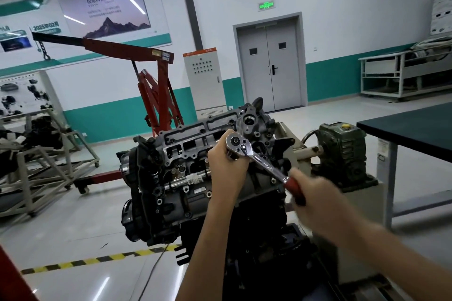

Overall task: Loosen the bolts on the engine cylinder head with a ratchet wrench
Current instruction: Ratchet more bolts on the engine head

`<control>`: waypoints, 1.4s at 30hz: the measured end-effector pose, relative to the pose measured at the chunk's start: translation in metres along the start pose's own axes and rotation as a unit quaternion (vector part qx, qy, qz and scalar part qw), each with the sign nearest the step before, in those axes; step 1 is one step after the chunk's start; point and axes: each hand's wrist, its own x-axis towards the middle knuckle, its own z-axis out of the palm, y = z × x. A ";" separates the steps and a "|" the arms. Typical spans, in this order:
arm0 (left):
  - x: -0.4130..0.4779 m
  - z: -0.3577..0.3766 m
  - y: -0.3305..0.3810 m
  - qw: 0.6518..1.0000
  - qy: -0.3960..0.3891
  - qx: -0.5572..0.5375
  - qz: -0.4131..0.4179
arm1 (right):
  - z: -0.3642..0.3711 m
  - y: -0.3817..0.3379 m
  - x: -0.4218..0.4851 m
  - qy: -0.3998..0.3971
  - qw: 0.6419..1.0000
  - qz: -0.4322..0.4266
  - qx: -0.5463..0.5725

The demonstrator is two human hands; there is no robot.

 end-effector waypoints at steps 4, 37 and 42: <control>-0.003 0.013 0.002 0.998 0.040 -0.044 -0.031 | 0.053 -0.052 -0.030 0.030 0.978 0.081 0.189; 0.004 0.004 0.002 0.998 -0.025 -0.035 -0.052 | -0.002 -0.004 0.008 -0.019 0.998 0.006 0.052; 0.005 0.004 0.004 0.997 -0.031 -0.045 -0.046 | -0.058 0.023 0.064 -0.025 0.980 -0.080 -0.182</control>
